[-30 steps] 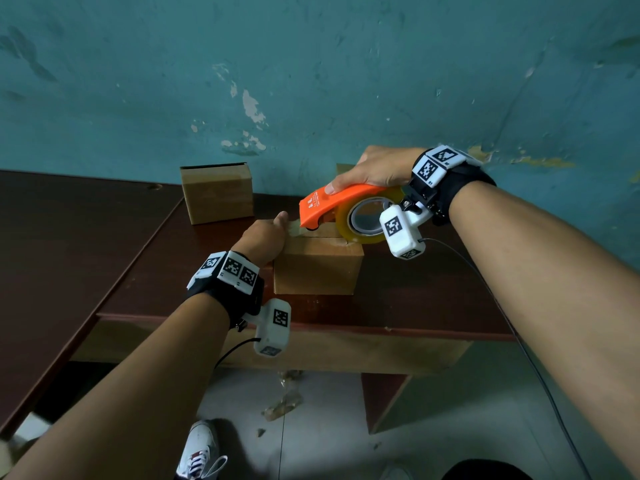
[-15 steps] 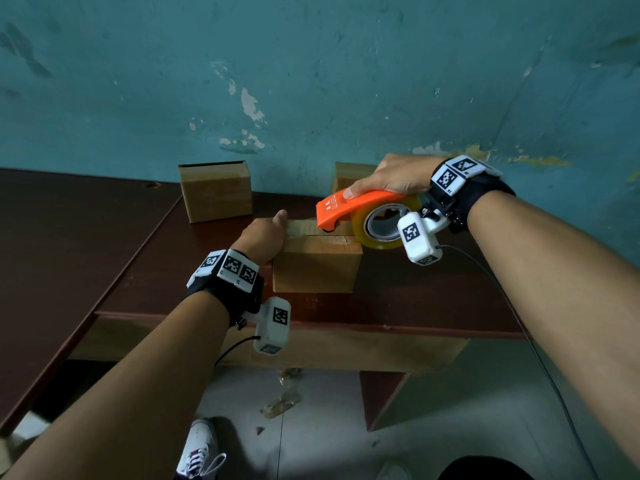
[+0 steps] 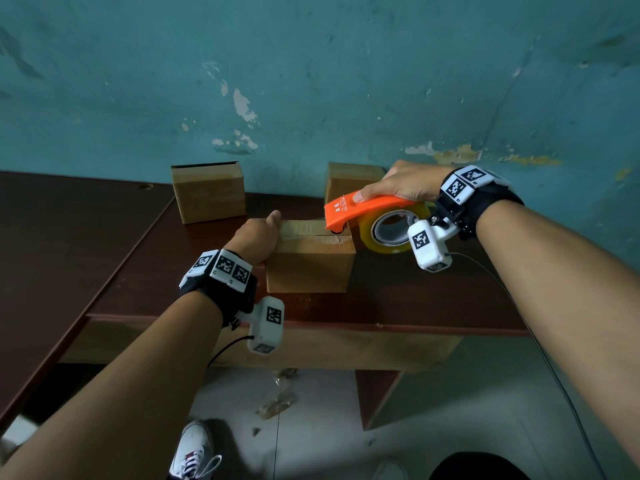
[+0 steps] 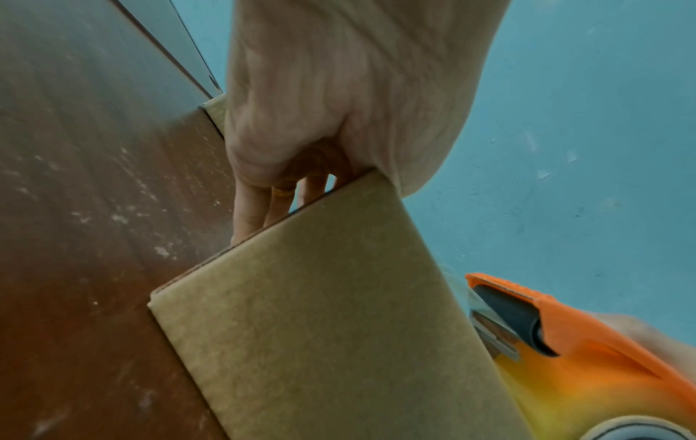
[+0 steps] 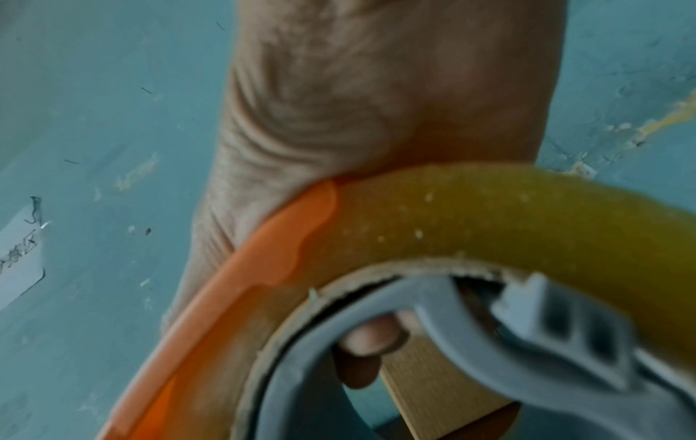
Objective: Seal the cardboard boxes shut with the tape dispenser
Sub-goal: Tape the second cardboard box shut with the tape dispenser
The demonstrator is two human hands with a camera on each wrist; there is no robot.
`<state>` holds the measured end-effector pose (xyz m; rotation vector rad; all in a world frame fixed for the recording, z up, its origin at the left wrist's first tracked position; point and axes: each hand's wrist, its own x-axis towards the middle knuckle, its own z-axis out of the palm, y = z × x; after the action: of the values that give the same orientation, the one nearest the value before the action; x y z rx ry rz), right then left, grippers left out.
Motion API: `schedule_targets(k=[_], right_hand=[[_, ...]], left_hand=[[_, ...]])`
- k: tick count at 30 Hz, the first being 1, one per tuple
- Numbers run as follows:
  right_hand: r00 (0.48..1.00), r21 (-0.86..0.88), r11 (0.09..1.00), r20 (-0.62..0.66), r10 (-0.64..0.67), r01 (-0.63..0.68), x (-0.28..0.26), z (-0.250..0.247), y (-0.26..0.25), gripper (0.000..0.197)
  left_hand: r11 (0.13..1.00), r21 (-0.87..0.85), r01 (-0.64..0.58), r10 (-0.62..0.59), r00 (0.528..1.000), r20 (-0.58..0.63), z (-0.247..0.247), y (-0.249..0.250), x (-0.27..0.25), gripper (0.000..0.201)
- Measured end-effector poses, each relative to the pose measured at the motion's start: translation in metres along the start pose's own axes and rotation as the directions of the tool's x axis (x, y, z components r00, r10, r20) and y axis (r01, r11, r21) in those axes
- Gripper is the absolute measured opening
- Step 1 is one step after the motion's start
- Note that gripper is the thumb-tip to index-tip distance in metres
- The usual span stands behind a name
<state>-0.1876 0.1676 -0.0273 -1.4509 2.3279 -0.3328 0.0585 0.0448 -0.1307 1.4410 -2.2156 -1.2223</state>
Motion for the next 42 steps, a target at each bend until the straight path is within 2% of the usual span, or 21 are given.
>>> schedule_targets(k=[8, 18, 22, 25, 28, 31, 35, 42], right_hand=[[1.0, 0.033, 0.999, -0.005, 0.001, -0.001, -0.003, 0.003, 0.016, 0.06], [0.999, 0.038, 0.999, -0.022, 0.027, -0.026, -0.014, 0.0, 0.028, 0.056], [0.999, 0.045, 0.998, -0.033, 0.035, -0.034, -0.018, -0.002, 0.042, 0.066], [0.998, 0.044, 0.998, -0.042, 0.04, -0.038, -0.021, -0.002, 0.051, 0.067], [0.998, 0.067, 0.997, -0.044, 0.036, -0.033, -0.022, -0.002, 0.056, 0.073], [0.998, 0.072, 0.997, -0.051, 0.031, -0.027, -0.022, -0.004, 0.061, 0.077], [0.997, 0.071, 0.997, -0.067, 0.044, -0.039, -0.028, -0.008, 0.072, 0.066], [0.998, 0.105, 0.994, -0.058, 0.032, -0.026, -0.031, -0.001, 0.081, 0.06]], left_hand=[[1.0, 0.025, 0.009, -0.009, 1.0, 0.005, 0.001, 0.002, -0.002, 0.045], [0.998, -0.022, 0.054, -0.055, 0.998, -0.036, 0.001, 0.003, -0.004, 0.061], [0.999, -0.019, 0.039, -0.039, 0.999, -0.029, 0.002, 0.004, -0.006, 0.049], [0.999, -0.027, 0.026, -0.026, 0.999, -0.026, 0.003, 0.001, -0.004, 0.056], [0.994, -0.106, -0.015, 0.01, 0.999, -0.048, 0.003, -0.004, -0.003, 0.063], [0.996, -0.09, 0.014, -0.015, 1.0, -0.014, 0.002, 0.001, -0.008, 0.056], [0.998, -0.055, 0.03, -0.031, 0.999, -0.014, 0.001, 0.004, -0.008, 0.058], [0.997, -0.072, 0.041, -0.044, 0.998, -0.034, 0.002, 0.001, -0.005, 0.064]])
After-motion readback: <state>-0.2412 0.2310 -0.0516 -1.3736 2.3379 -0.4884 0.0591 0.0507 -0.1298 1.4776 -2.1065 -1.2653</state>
